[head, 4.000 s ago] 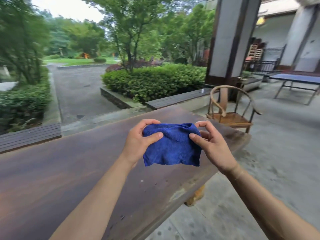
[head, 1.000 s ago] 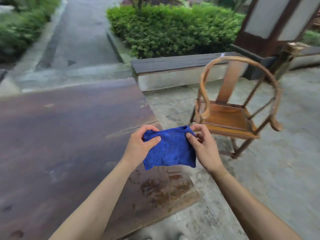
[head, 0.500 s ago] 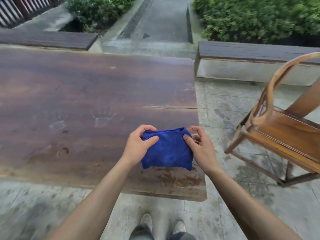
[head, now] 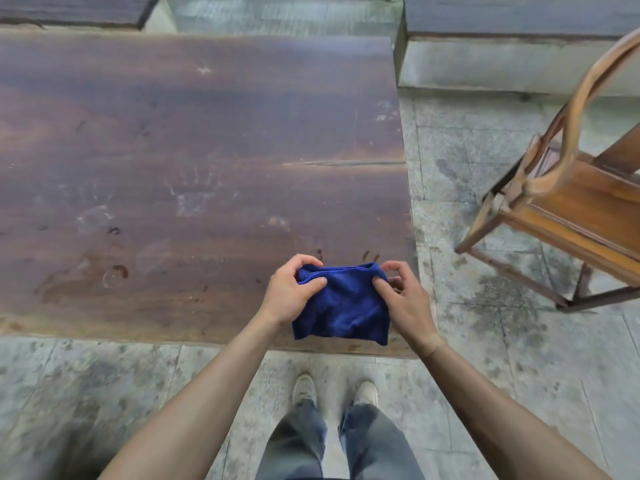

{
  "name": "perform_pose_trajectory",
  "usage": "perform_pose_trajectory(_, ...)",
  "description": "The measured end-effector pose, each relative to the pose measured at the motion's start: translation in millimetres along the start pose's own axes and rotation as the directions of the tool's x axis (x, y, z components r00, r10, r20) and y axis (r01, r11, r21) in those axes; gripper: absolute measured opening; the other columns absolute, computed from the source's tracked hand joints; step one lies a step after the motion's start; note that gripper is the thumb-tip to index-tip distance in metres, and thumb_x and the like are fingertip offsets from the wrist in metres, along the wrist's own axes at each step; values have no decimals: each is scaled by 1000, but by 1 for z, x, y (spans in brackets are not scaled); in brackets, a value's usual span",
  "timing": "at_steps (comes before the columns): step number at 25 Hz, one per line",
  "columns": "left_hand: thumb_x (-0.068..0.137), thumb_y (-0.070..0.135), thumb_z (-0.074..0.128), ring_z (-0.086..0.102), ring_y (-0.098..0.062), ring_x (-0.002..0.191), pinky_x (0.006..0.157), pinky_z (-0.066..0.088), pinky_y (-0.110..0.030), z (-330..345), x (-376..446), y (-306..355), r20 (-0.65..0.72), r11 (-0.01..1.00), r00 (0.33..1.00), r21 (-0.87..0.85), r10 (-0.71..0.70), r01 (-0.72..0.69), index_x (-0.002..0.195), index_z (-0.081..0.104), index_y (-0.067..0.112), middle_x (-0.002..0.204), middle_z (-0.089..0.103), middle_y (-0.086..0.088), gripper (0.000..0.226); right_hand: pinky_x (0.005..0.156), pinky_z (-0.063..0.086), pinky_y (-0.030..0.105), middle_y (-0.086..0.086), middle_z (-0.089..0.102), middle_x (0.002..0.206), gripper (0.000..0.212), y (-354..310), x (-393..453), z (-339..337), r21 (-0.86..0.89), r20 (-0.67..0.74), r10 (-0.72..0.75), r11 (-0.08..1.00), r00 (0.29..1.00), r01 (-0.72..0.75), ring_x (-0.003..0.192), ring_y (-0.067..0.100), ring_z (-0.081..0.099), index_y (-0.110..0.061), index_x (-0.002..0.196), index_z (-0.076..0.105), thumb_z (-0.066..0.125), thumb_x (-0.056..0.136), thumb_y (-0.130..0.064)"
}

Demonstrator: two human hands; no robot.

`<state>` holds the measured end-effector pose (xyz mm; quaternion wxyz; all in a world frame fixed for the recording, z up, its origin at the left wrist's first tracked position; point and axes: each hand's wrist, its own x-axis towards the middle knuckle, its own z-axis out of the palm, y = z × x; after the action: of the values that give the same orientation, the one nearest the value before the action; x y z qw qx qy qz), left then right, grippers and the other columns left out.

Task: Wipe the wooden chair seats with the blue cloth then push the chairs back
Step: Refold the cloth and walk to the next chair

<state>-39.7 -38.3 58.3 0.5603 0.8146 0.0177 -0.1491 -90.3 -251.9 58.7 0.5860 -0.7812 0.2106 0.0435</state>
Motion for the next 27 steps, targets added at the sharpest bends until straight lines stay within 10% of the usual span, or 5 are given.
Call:
perform_pose_trajectory(10,82,12,76,62,-8,98,90,44,-12,34,39,-97,-7,978,999,206,-43,43,107,67,23,104,68,12,29,75,50,36,-8,67,84,11,86,39,35,-393,-26,51,918,998,-57,82,22,65,-33,100,55,62,93,-27)
perform_pose_trajectory(17,84,19,70,62,-10,96,85,54,-38,16,36,-87,-69,924,992,376,103,-70,109,65,33,113,60,12,29,77,51,37,-6,63,109,21,76,32,29,-556,-100,-8,829,995,-49,99,21,63,-29,113,56,59,94,-37)
perform_pose_trajectory(27,83,53,59,62,-3,102,92,52,-37,-68,16,71,-57,776,840,419,540,-471,117,64,29,113,65,15,42,95,46,42,-7,66,118,38,-88,15,-43,-646,-11,-587,622,809,442,113,19,58,-29,117,64,51,92,-55)
